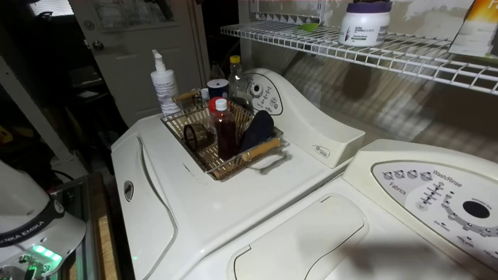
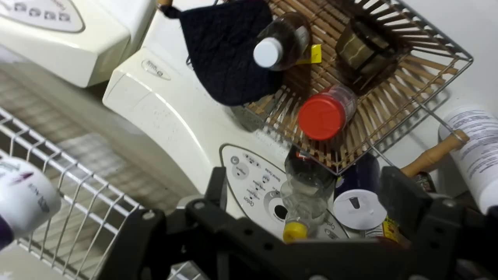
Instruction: Move the light green object slightly backward
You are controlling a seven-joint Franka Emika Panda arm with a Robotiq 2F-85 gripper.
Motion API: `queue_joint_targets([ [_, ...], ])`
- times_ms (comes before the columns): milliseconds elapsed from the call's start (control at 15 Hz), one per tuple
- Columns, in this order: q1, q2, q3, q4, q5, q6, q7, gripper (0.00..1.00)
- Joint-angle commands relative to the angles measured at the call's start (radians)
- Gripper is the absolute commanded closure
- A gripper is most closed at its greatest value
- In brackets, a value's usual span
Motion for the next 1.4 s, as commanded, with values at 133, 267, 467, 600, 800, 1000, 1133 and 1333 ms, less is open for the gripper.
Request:
queue_joint_targets([
  [133,0.043,0.308,0.016,0.356,-0.033,-0.011,-0.239,0.00],
  [267,0.050,0.397,0.030,0.464,-0.025,-0.008,-0.309,0.00],
  [467,0.012,0.367,0.067,0.414,-0.005,0.008,-0.278,0.00],
  [600,0.009,0.374,0.069,0.412,-0.006,0.008,-0.275,0.00],
  [800,0.004,0.362,0.067,0.410,-0.006,0.007,-0.275,0.00],
  [1000,0.004,0.359,0.067,0.407,-0.006,0.007,-0.275,0.00],
  [1133,0.004,0.359,0.067,0.405,-0.006,0.007,-0.275,0.00],
  [1333,0.003,0.371,0.064,0.418,-0.006,0.016,-0.299,0.00],
])
